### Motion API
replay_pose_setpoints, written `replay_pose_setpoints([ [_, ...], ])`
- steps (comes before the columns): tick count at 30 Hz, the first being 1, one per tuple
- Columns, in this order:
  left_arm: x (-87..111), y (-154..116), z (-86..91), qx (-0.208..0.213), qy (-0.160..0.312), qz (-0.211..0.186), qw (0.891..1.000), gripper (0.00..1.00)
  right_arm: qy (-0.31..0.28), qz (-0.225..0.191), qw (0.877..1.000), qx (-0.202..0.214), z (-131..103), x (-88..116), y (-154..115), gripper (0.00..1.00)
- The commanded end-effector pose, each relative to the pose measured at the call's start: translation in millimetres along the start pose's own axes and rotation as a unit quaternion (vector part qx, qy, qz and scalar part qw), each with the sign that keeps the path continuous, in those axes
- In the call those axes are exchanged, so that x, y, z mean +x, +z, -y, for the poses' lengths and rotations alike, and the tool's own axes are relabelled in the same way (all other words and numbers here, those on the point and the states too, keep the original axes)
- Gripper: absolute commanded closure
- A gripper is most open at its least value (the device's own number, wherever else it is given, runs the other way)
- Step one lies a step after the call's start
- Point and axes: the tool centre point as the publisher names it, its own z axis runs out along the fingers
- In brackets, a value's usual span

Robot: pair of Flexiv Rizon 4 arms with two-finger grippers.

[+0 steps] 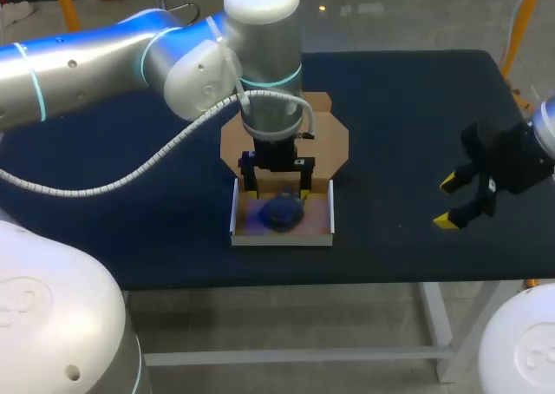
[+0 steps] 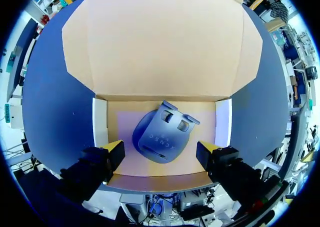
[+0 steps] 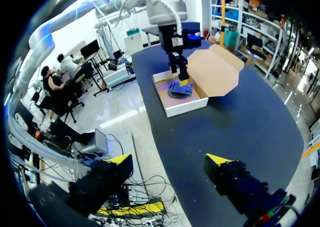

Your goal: Assemble the packaging by folding the flat box into shape, placing the metal phone stand inside, and closing the box properly

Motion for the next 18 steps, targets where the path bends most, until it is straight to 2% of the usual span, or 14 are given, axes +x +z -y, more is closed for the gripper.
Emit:
replay_pose_setpoints([
  [1,1.2,-0.9,0.3,0.000,0.000,0.003,1.000,0.00,-0.001,0.000,1.000,-0.002,0.8,0.7,-1.4,0.00],
  [15,0.5,-0.5,-1.7,0.003,-0.006,0.001,1.000,0.00,-0.001,0.000,1.000,-0.002,0.8,0.7,-1.4,0.00],
  [18,1.3,0.4,-3.8,0.013,-0.013,0.018,1.000,0.00,-0.001,0.000,1.000,-0.002,0.8,0.7,-1.4,0.00],
])
